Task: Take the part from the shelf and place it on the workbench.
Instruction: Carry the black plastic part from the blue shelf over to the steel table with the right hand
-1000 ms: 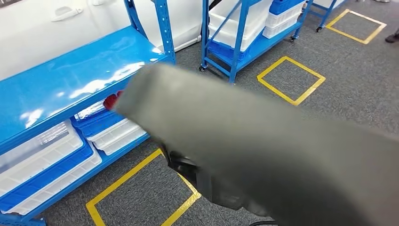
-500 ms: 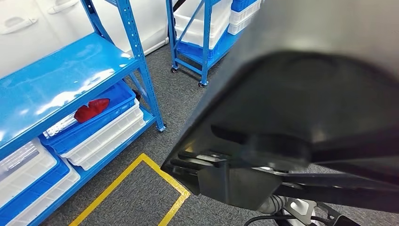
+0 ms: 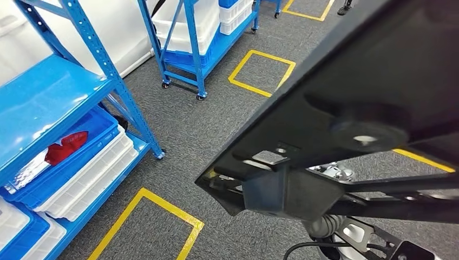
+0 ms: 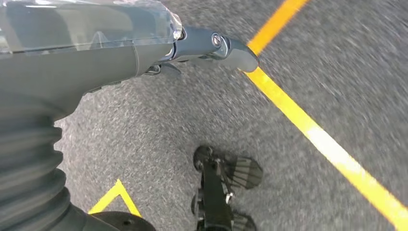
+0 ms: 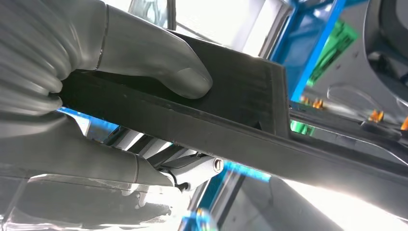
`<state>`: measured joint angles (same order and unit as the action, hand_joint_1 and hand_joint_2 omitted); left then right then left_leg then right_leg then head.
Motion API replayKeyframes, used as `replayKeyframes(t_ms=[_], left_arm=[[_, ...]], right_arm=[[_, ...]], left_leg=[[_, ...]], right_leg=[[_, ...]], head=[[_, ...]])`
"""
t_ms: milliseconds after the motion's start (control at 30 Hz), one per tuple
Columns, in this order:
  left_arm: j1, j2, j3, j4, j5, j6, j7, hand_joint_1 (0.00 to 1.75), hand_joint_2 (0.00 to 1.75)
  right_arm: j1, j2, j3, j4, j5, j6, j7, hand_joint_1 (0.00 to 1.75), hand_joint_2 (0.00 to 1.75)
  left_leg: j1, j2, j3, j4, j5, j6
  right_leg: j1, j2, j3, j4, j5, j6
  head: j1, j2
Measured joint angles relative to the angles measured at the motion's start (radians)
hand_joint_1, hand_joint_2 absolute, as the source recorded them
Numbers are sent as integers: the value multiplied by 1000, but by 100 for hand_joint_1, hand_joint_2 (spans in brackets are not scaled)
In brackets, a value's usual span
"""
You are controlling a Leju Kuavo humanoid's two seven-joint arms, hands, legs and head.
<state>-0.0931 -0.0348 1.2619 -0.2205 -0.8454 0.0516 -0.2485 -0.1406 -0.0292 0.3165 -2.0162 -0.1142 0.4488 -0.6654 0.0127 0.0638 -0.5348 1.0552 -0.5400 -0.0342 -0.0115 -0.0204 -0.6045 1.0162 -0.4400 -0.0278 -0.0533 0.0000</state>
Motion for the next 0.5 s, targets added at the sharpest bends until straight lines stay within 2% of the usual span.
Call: replayKeyframes(t_ms=[33, 67, 100, 133, 167, 200, 233, 267, 300, 333, 367, 400, 433, 467, 500], left_arm=[[1, 1, 0, 0, -4, -4, 0, 0, 175], [3, 2, -1, 0, -8, -7, 1, 0, 175], [5, 4, -2, 0, -11, -11, 2, 0, 175], [6, 5, -3, 0, -14, -16, 2, 0, 175], [6, 6, -5, 0, -17, -22, 2, 0, 175], [6, 7, -8, 0, -19, -27, 1, 0, 175], [5, 8, -11, 0, -23, -32, -1, 0, 175], [5, 9, -14, 0, -26, -37, -4, 0, 175], [5, 11, -17, 0, -29, -41, -8, 0, 175], [4, 12, -20, 0, -31, -45, -11, 0, 175], [3, 14, -23, 0, -33, -48, -14, 0, 175], [1, 15, -24, 0, -33, -50, -16, 0, 175], [-1, 16, -26, 0, -34, -51, -17, 0, 175], [-4, 17, -27, 0, -34, -52, -17, 0, 175], [-5, 17, -29, 0, -35, -54, -17, 0, 175]], right_arm=[[4, 6, -6, 0, 5, 3, 0, 175, 175], [9, 12, -11, 0, 9, 5, 0, 175, 175], [16, 17, -16, 0, 15, 7, 0, 175, 175], [22, 21, -20, 0, 21, 7, 0, 175, 175], [28, 24, -23, 0, 27, 8, 0, 175, 175], [31, 26, -26, 0, 33, 7, 0, 175, 175], [34, 28, -28, -1, 39, 6, 0, 175, 175], [37, 30, -30, -2, 45, 6, 0, 175, 175], [41, 32, -33, -4, 51, 5, 0, 175, 175], [46, 33, -35, -8, 56, 4, 0, 175, 175], [51, 34, -38, -11, 60, 4, 0, 175, 175], [56, 34, -40, -15, 63, 4, 0, 175, 175], [61, 34, -43, -18, 66, 2, 0, 175, 175], [64, 34, -46, -22, 70, -2, 0, 175, 175], [65, 34, -48, -24, 75, -9, 0, 175, 175]], left_leg=[[1, -27, -26, 60, -33, -1], [1, -42, -58, 131, -66, -1], [1, -49, -89, 192, -88, -1], [1, -53, -109, 227, -91, 0], [1, -55, -113, 223, -73, 2], [1, -60, -98, 180, -38, 5], [1, -75, -72, 113, 5, 9], [2, -97, -46, 45, 37, 13], [3, -116, -26, -5, 56, 15], [2, -130, -15, -34, 63, 18], [1, -131, -11, -43, 60, 21], [0, -122, -9, -47, 62, 25], [1, -111, -7, -51, 65, 31], [2, -100, -5, -57, 69, 38], [3, -88, -3, -63, 73, 45]], right_leg=[[1, 11, 0, -1, 1, -4], [2, 24, 0, -1, 1, -7], [4, 38, 0, 0, 1, -9], [6, 52, 0, 1, 1, -9], [7, 67, 1, 2, 1, -9], [8, 82, 2, 3, 1, -9], [8, 96, 2, 5, 0, -8], [9, 108, 2, 7, 0, -6], [9, 121, -1, 9, 0, -2], [8, 132, -4, 10, 2, 4], [7, 143, -8, 10, 4, 10], [5, 154, -11, 8, 7, 18], [5, 148, -13, 9, 6, 23], [7, 127, -19, 22, -3, 27], [8, 98, -34, 53, -23, 31]], head=[[0, 0], [0, 0], [0, 0], [0, 0], [0, 0], [0, 0], [0, 0], [0, 0], [0, 0], [0, 0], [0, 0], [0, 0], [0, 0], [0, 0], [0, 0]])
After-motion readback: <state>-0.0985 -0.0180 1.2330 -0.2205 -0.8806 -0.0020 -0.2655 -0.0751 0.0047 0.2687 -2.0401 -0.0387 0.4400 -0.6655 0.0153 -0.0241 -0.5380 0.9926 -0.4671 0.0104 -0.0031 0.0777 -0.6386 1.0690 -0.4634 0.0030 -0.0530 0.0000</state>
